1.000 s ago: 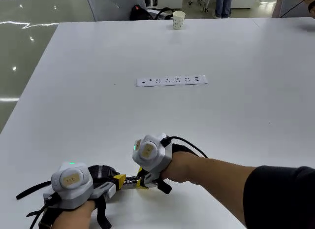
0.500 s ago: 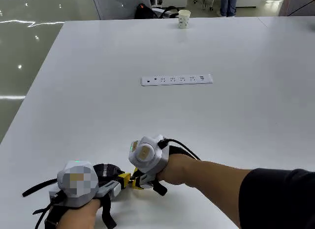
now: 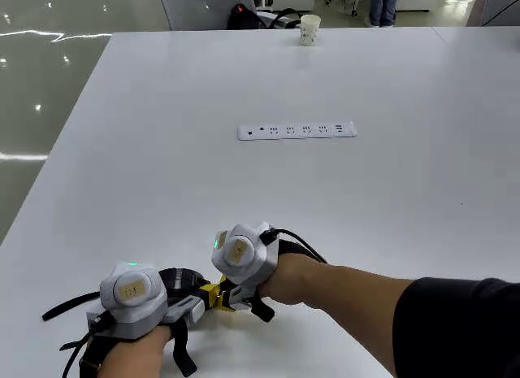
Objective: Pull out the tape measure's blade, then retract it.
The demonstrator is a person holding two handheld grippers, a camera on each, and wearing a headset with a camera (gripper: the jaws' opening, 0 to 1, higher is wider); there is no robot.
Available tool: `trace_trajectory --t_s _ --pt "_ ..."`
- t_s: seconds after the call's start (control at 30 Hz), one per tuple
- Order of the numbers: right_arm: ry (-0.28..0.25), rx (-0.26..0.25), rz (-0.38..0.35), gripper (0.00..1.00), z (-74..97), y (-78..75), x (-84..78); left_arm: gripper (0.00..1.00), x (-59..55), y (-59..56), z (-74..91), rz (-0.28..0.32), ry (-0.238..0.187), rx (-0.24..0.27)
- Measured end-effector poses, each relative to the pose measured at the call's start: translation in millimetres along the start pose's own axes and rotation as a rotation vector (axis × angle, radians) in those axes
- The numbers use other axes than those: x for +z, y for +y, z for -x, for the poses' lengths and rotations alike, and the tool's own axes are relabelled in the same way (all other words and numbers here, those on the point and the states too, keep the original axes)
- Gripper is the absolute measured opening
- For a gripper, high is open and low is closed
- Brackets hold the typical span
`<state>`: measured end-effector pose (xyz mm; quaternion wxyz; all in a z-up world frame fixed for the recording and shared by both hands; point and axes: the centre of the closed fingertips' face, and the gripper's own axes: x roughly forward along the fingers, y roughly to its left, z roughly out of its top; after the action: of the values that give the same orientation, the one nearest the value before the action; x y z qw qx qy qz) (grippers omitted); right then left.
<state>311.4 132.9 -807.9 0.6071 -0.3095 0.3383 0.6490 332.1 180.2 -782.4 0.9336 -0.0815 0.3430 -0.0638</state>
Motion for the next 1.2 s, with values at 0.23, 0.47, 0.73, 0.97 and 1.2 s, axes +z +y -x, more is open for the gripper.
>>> trace_trajectory --t_s 0.23,0.47,0.73,0.97,1.2 --pt "-0.006 -0.011 -0.015 0.11 -0.2 -0.4 0.4 0.65 0.0 -0.8 -0.7 -0.007 -0.002 0.005" --pt "-0.01 -0.03 -0.022 0.11 -0.1 -0.5 1.1 0.66 0.3 -1.6 -0.9 -0.003 -0.001 -0.012" --pt "-0.011 -0.054 -0.046 0.12 1.0 -0.8 -0.1 0.66 -0.6 -2.1 -0.3 -0.003 0.024 -0.012" --pt "-0.022 -0.08 -0.09 0.13 8.0 -2.5 -7.1 0.74 5.6 -8.7 1.4 -0.056 0.007 -0.046" --pt "-0.047 -0.104 -0.126 0.13 23.9 -1.2 -19.0 0.88 5.8 -19.3 1.4 -0.03 0.013 -0.098"
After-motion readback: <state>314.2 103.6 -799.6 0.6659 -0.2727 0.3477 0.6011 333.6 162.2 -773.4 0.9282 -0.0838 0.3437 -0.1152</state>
